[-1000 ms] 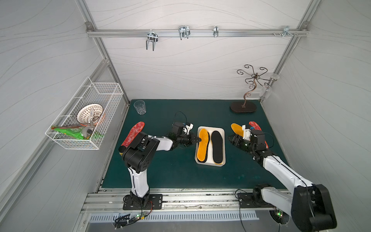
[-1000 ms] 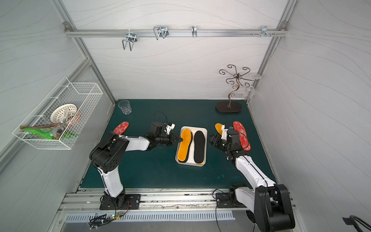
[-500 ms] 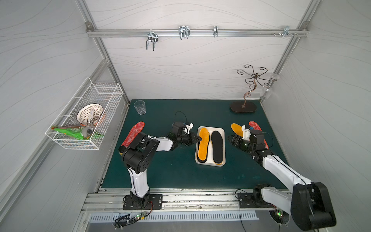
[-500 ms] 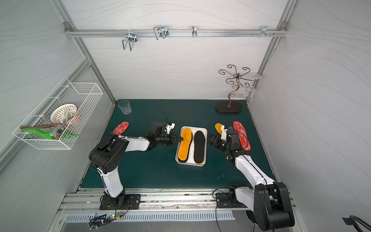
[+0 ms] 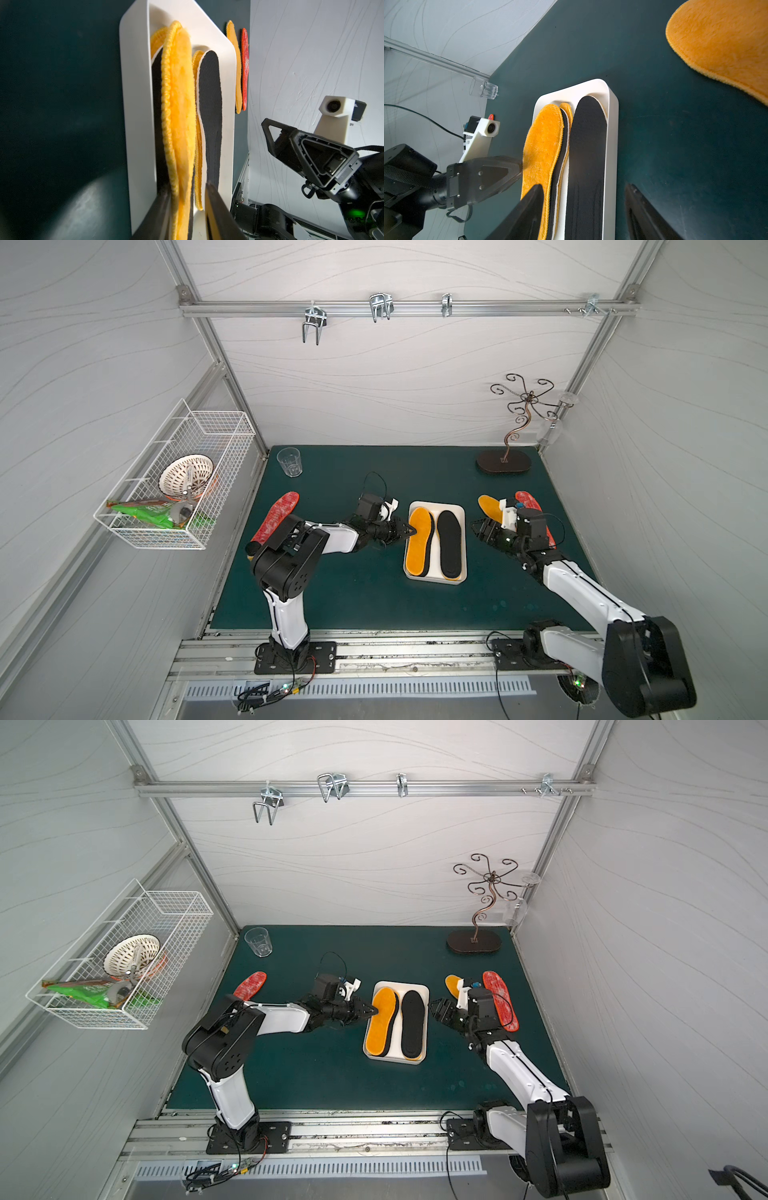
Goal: Put the insoles into the storage box
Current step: Place the insole in the storage box.
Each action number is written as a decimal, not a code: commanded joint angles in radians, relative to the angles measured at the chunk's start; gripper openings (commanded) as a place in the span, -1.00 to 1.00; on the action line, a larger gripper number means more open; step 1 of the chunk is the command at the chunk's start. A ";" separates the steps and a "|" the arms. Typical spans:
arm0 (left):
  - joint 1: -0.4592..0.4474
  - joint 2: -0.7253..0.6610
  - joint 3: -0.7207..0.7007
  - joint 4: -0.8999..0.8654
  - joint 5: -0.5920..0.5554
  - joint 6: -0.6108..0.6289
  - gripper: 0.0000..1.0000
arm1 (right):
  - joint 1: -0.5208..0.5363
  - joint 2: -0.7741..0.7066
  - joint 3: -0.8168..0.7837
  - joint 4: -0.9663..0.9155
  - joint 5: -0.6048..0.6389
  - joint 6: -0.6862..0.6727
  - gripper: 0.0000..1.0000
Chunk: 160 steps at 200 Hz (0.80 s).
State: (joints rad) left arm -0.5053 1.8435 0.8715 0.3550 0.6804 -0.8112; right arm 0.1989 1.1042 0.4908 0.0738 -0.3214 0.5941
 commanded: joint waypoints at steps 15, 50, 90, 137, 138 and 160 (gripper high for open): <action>-0.009 -0.041 0.050 -0.053 -0.028 0.047 -0.30 | 0.011 0.003 0.023 0.004 0.011 -0.014 0.32; -0.013 -0.064 0.060 -0.069 -0.028 0.046 -0.29 | 0.013 0.006 0.025 0.001 0.015 -0.017 0.32; -0.032 -0.063 0.093 -0.127 -0.040 0.062 -0.24 | 0.018 0.008 0.028 -0.002 0.020 -0.023 0.32; -0.034 -0.173 0.115 -0.298 -0.153 0.112 -0.09 | 0.024 0.044 0.060 -0.044 0.025 -0.038 0.32; -0.033 -0.175 0.116 -0.305 -0.158 0.115 -0.08 | 0.025 0.046 0.061 -0.046 0.026 -0.038 0.32; -0.032 -0.233 0.134 -0.425 -0.228 0.173 -0.02 | 0.032 0.094 0.108 -0.113 0.043 -0.051 0.32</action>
State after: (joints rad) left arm -0.5331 1.6821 0.9478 0.0566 0.5503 -0.7231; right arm 0.2188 1.1561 0.5449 0.0429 -0.3004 0.5716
